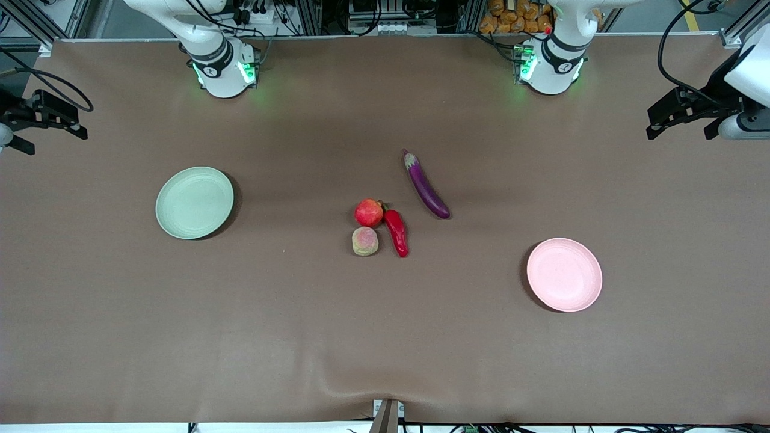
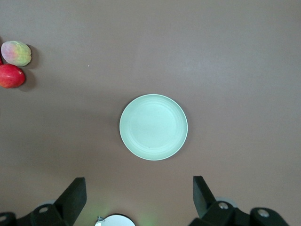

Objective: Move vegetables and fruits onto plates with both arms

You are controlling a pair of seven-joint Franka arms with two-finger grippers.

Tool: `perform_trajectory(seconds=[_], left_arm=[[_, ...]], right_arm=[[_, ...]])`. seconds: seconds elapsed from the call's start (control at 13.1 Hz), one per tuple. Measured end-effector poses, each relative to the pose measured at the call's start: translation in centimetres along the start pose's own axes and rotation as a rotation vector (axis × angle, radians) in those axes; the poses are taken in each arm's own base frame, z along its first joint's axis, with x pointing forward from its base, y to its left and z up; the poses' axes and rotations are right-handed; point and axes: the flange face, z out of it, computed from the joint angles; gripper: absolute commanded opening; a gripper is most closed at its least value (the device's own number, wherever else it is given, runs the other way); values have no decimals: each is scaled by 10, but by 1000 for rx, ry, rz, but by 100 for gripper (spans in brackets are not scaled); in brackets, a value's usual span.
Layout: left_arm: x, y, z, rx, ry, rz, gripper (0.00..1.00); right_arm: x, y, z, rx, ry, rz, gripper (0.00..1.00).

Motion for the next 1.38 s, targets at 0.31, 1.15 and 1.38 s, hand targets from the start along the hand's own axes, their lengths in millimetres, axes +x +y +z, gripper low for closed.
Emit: perform_trajectory(seconds=[0.31,1.15,1.38], left_arm=[[-1,0,0,0,-4,0,100],[-1,-4,-2,36,-4,-3,100],[-4,-3,2,39,-39,0,100]], right_arm=[[-3,5,5,8,-19,8,100],[-7,10,9,17,-40,20,100],[-8,12,12,22,-50,24,100]])
